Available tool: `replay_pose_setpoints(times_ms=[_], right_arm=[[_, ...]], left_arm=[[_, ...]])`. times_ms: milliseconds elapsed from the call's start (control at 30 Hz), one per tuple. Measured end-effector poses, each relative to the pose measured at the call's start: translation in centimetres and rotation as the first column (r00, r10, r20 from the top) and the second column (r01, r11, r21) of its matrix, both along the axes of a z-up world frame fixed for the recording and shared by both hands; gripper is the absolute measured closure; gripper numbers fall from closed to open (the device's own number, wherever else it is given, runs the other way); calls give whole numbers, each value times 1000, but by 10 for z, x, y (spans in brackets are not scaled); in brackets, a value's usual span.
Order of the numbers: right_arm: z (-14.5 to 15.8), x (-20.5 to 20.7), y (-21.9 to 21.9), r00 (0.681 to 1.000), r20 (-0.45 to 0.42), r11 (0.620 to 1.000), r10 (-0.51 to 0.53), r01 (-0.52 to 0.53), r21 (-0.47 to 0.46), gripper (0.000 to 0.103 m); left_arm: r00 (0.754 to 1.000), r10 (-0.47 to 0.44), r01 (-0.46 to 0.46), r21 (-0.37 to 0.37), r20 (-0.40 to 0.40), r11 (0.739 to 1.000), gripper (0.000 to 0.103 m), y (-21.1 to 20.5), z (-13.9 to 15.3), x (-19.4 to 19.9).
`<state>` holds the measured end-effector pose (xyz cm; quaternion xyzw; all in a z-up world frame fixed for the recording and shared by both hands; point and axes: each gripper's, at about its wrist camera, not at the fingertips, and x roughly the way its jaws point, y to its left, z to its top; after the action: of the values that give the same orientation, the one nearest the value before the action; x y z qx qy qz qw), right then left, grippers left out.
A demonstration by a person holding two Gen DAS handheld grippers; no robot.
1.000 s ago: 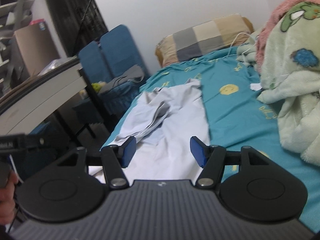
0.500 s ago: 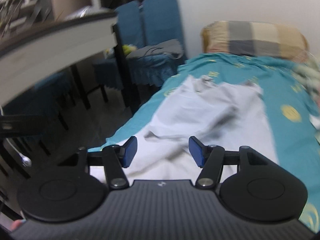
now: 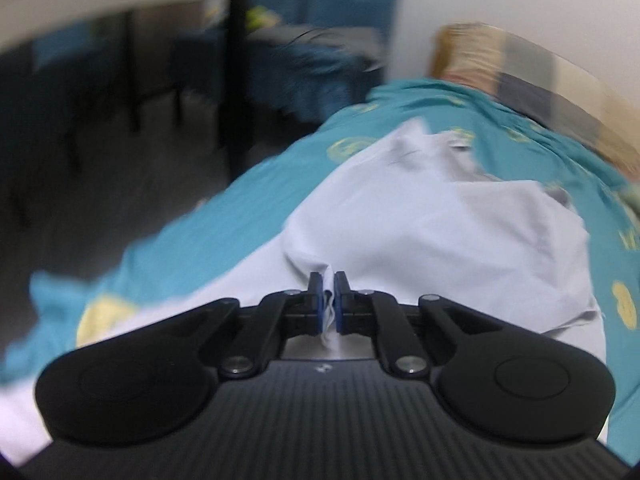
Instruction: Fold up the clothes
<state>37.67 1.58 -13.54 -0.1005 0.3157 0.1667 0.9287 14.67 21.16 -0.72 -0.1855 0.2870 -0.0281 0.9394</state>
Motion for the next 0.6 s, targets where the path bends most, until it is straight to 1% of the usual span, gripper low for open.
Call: replay_pose_setpoints(times_ms=[67,200,300,367,433,533,600], right_arm=[[11,10,-12,999,19,998,-39,38,53,97],[44,36,-32,990,103,991,-94,83,109,97],[68,61,-51,967,182,975,-180,152,160,97],[76,81,-69,942,203,954,-267,229,191,97],[72,103,-91,911,193,921,-365,323,216,97],[50,134,-126,866,122,861,-484,447,240,97],[26,146,-142,855,54,838,-515,489,242,97]], left_arm=[[1000,-9,9,-4,-11,1000,6,-3,-1,-1],[999,-42,42,17,-17,999,6,-16,-2,-4],[998,-58,58,40,-19,997,6,-26,-2,-3],[997,-73,74,43,-21,996,6,-32,-3,-2],[996,-84,85,52,-29,995,6,-38,-6,0],[994,-98,102,63,-55,993,6,-46,-13,6],[991,-109,114,70,-74,991,6,-51,-19,10]])
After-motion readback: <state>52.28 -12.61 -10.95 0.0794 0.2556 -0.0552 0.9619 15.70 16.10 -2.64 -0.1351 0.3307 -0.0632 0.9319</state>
